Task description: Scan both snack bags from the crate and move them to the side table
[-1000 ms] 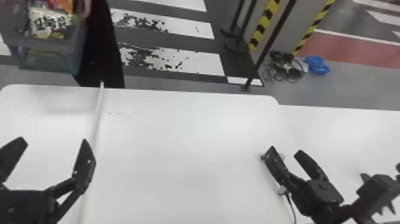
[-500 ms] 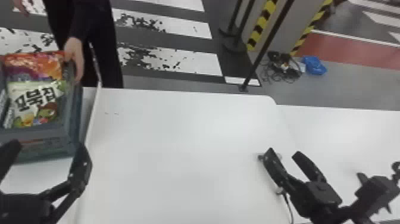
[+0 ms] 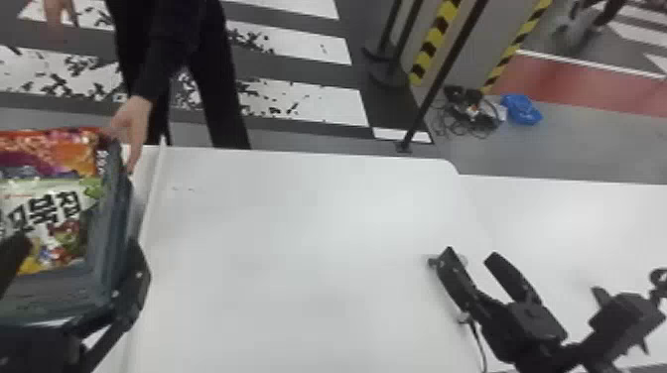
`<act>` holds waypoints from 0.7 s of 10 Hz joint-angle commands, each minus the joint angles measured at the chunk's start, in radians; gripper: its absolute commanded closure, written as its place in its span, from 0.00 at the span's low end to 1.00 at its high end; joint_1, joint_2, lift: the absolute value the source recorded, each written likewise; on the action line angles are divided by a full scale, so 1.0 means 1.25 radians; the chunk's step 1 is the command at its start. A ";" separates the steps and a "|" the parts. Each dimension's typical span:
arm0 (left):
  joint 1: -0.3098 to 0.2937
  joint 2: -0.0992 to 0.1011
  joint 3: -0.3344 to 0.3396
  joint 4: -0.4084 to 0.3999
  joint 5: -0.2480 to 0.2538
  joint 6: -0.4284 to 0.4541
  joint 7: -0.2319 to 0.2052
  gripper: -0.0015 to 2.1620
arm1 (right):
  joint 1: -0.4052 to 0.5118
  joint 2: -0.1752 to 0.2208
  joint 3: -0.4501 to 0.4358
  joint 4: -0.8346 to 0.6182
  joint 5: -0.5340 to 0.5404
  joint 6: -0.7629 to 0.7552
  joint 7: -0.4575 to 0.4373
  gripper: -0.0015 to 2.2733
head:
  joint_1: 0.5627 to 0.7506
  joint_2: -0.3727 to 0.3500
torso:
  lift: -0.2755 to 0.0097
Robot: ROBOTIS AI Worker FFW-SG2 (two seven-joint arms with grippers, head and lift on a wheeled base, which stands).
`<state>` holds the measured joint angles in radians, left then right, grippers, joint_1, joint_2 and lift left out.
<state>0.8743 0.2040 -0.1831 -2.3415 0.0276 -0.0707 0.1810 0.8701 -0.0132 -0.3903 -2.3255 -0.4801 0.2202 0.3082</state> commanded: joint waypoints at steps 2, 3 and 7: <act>-0.004 0.000 0.008 0.002 0.006 0.007 0.000 0.04 | 0.001 0.002 -0.001 0.000 0.000 0.002 0.000 0.06 | 0.70 0.14 | 0.86; -0.005 0.000 0.012 0.002 0.011 0.014 0.001 0.04 | 0.001 0.002 -0.001 0.000 0.001 0.002 0.000 0.06 | 0.70 0.14 | 0.86; -0.072 -0.020 0.078 -0.033 0.083 0.255 -0.026 0.04 | 0.007 0.008 0.003 -0.006 0.001 0.002 0.011 0.06 | 0.70 0.19 | 0.86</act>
<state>0.8048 0.1830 -0.0998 -2.3743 0.1156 0.1837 0.1482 0.8760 -0.0045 -0.3881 -2.3307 -0.4786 0.2231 0.3223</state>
